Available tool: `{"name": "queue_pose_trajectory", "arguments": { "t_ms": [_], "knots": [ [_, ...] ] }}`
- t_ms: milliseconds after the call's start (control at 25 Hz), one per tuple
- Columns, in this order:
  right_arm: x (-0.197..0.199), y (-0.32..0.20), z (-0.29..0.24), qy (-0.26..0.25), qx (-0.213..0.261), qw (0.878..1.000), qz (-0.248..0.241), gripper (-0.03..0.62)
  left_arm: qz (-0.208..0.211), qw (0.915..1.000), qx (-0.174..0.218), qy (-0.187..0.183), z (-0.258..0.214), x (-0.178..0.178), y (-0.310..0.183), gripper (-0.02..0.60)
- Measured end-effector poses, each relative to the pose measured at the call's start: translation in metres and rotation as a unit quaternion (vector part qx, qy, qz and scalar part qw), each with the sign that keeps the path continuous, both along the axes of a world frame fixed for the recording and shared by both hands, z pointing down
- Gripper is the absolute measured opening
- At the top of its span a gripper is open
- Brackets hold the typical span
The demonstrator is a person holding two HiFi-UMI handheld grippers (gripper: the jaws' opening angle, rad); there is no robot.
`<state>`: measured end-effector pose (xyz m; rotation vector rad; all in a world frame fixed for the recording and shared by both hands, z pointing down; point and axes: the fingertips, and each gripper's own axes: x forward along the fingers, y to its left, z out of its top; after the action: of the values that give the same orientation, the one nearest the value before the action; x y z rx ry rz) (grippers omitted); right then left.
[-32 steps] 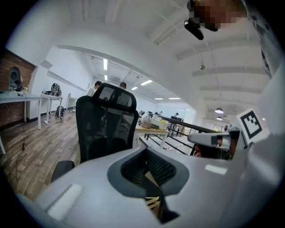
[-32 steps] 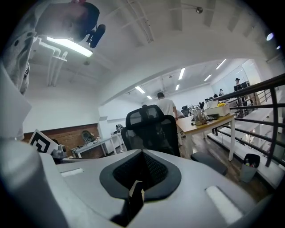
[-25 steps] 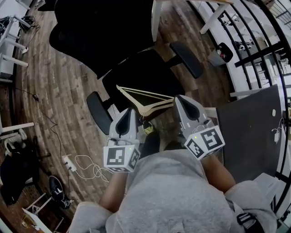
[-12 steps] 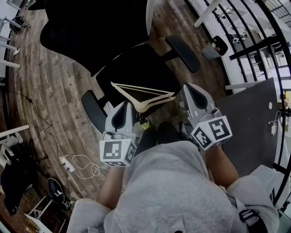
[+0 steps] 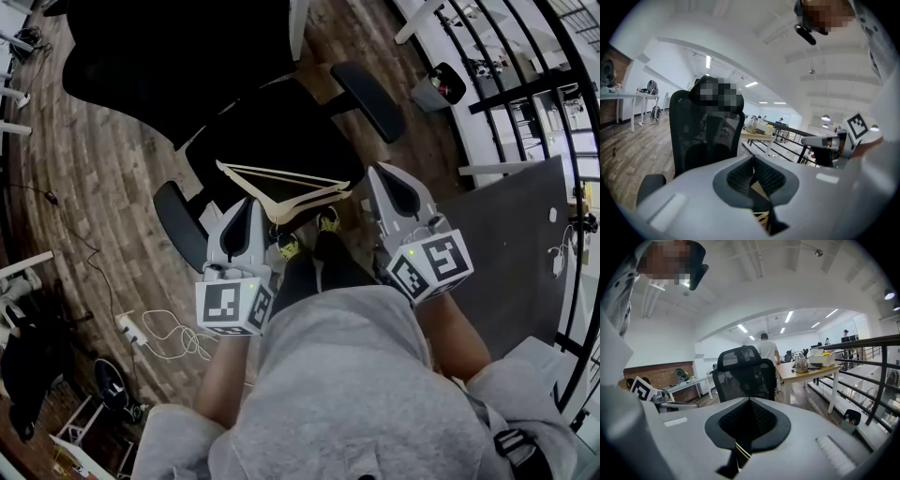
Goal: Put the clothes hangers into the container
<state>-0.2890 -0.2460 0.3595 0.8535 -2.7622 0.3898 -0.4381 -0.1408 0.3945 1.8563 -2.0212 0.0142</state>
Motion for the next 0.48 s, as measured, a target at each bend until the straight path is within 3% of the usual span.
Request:
{"name": "queue_pose_trajectory", "arguments": {
  "t_ms": [240,480],
  "knots": [
    [0.000,-0.009,-0.004,-0.006,0.005,1.000,-0.011,-0.002,-0.003,0.9997,0.016,-0.019,-0.018,0.006,-0.012,0.031],
    [0.002,-0.011,-0.001,-0.009,0.001,1.000,-0.024,-0.002,0.000,0.9994,0.006,-0.034,-0.016,0.013,-0.023,0.058]
  ]
}}
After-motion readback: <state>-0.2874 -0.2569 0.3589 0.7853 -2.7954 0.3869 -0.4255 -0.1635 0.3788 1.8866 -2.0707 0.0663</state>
